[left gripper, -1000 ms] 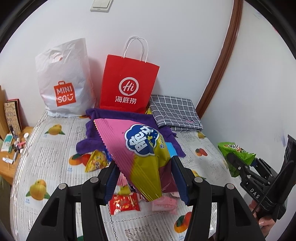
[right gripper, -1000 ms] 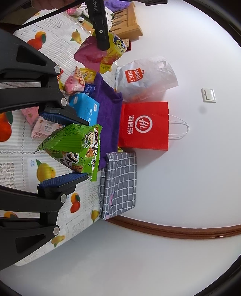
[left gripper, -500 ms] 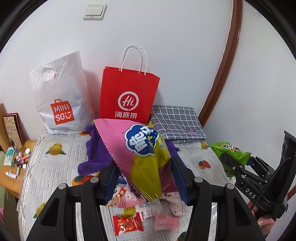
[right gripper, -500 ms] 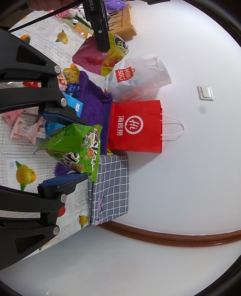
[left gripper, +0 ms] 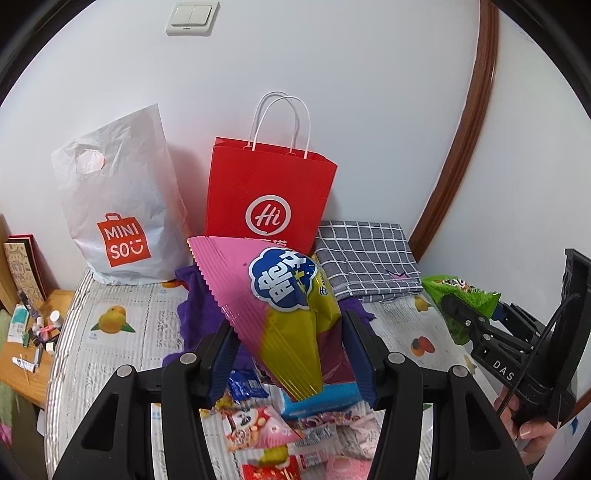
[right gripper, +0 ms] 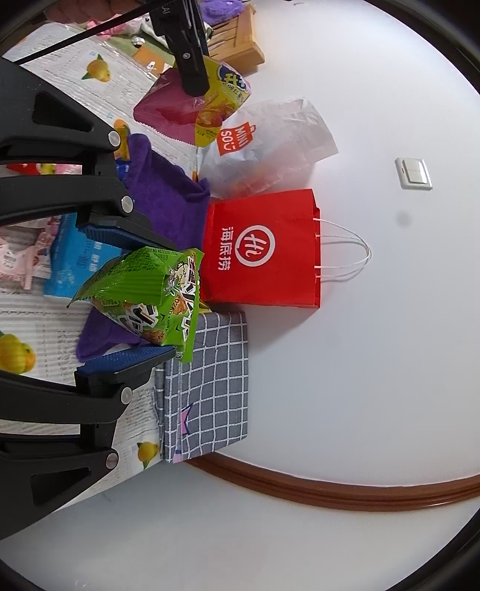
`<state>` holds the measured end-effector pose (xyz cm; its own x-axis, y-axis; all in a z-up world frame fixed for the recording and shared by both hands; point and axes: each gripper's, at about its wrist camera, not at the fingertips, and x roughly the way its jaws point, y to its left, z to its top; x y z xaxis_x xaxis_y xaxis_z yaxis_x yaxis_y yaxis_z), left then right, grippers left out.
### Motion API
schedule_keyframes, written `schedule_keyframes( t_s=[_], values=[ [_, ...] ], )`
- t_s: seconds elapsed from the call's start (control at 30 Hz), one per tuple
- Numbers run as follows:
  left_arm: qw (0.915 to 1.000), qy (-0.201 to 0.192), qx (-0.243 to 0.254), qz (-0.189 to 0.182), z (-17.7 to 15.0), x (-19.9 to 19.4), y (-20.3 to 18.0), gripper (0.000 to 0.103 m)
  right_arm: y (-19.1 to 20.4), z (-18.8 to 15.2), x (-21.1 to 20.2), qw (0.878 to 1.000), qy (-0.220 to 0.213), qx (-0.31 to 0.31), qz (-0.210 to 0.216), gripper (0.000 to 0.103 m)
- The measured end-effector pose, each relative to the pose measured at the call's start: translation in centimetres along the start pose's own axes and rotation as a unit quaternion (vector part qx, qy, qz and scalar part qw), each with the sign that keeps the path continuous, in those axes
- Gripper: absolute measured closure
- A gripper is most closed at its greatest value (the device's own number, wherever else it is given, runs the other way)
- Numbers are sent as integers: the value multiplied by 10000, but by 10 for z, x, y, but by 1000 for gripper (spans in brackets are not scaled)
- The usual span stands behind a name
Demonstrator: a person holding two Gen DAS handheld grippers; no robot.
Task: Organize snacks
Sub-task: 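Carry both held snack bags toward the purple towel by the red bag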
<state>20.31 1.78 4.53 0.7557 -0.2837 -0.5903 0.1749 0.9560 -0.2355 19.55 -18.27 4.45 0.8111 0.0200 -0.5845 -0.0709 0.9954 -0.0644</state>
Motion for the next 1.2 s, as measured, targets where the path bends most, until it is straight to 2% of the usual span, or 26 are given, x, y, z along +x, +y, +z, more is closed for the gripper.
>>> schedule_keyframes(
  t_s=[0.5, 1.2],
  values=[
    [9997, 71, 164, 175, 32, 34, 17, 50, 17, 38, 49, 9997, -59, -226, 61, 55],
    [9981, 439, 341, 265, 58, 119, 24, 50, -3, 73, 142, 9996, 208, -199, 72, 55]
  ],
)
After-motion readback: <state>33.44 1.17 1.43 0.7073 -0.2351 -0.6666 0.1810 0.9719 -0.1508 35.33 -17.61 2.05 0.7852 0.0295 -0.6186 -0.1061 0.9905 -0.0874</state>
